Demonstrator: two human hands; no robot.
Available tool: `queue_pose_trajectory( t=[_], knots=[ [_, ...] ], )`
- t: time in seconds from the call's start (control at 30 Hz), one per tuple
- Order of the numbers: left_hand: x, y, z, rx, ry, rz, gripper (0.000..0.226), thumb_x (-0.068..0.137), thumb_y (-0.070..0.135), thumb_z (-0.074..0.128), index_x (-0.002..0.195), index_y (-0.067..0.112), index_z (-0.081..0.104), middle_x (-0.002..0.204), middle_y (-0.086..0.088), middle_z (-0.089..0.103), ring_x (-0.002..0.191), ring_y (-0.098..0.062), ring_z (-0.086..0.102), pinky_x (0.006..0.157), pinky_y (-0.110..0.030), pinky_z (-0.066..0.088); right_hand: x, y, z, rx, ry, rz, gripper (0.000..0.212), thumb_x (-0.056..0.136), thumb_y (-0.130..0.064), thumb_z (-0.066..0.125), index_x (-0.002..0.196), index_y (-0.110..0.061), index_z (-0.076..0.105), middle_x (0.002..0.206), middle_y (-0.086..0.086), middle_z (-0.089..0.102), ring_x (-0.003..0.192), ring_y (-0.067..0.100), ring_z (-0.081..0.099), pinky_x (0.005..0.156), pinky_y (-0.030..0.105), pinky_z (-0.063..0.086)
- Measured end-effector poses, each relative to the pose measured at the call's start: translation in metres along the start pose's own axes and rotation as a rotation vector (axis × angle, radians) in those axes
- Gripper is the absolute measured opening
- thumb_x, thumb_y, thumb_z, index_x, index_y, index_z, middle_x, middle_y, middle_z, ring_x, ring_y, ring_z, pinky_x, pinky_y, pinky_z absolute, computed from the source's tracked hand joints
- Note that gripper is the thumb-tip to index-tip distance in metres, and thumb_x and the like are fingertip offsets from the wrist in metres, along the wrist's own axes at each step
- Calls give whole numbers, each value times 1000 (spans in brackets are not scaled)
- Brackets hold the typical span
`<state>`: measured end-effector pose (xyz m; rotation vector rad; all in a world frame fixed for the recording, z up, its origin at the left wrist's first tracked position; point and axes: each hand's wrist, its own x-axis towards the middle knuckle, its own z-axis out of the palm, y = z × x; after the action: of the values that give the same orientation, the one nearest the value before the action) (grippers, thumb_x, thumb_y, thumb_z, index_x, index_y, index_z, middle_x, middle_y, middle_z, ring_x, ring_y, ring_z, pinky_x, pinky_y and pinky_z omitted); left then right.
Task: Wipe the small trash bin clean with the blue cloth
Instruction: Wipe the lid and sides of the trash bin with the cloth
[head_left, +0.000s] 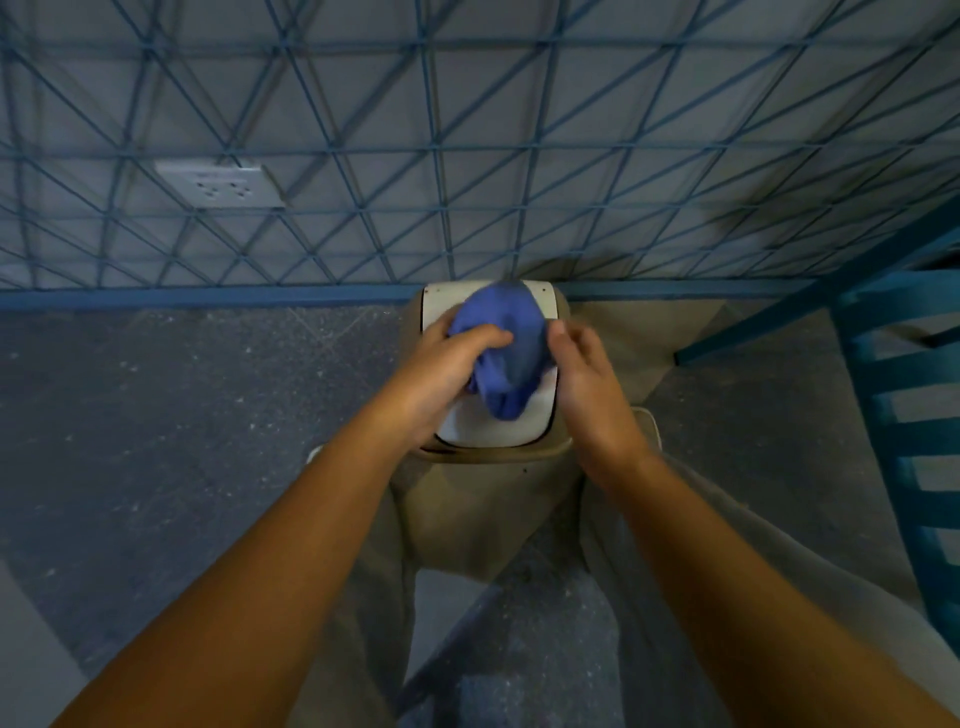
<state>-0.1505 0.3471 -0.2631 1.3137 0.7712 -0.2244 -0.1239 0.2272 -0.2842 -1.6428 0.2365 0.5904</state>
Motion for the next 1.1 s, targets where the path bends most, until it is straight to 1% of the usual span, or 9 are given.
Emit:
queue_pose_trajectory(
  t=[0.13,0.3,0.37,0.47,0.63,0.7,0.77,0.97,1.1],
  knots=[
    [8,11,-27,-132,128,65,14,85,6,51,98,3,55,73,-7,57,60,-8,59,50,-17,46,5,20,-11,-330,119,2,52,82,-40,57,127,-21,41,133,10,46,123,28,45,102,49,43],
    [10,9,-40,3,209,142,40,81,9,61,121,5,53,97,-9,63,92,-21,61,72,-25,52,8,11,-27,-256,202,22,40,92,-26,52,129,-17,43,126,2,50,114,17,51,97,35,46],
    [3,8,-26,86,160,162,58,73,17,69,127,11,49,112,-7,60,105,-23,57,89,-34,49,-2,0,-22,-69,98,-44,39,94,-27,50,130,-15,44,114,-4,55,104,12,56,86,26,50],
    [-5,2,6,282,28,246,64,81,13,66,138,18,37,123,1,45,109,-11,47,93,-26,41,-7,-6,-12,166,-77,-34,45,90,-34,56,129,-16,43,122,-1,59,113,15,57,95,35,49],
    [-3,-12,33,493,-299,343,59,86,11,58,140,22,35,126,9,43,115,-5,49,90,-7,40,10,1,-36,233,79,54,46,89,-30,58,129,-12,45,126,14,58,112,27,59,87,33,55],
    [8,-13,28,680,-185,471,44,88,16,58,131,19,49,125,5,51,119,-14,50,95,-12,39,19,5,-56,209,180,64,48,91,-27,55,133,-11,40,125,10,55,111,25,56,77,26,53],
    [22,-14,25,944,-48,619,39,89,26,56,125,15,55,130,-3,53,123,-21,47,103,-25,33,27,9,-71,163,282,78,52,92,-24,55,138,-12,33,126,7,48,115,23,50,90,34,48],
    [38,-40,53,1498,-13,666,68,84,41,59,139,9,36,150,-17,27,137,-35,24,110,-44,21,36,42,-88,31,356,259,46,91,-23,56,132,-9,42,134,14,50,120,29,50,101,41,43],
    [39,-56,49,1679,16,690,88,68,43,75,138,6,36,143,-24,37,130,-43,37,105,-55,30,31,54,-73,-75,263,232,45,89,-23,59,129,-7,48,129,14,55,117,28,52,97,35,41]
  ],
)
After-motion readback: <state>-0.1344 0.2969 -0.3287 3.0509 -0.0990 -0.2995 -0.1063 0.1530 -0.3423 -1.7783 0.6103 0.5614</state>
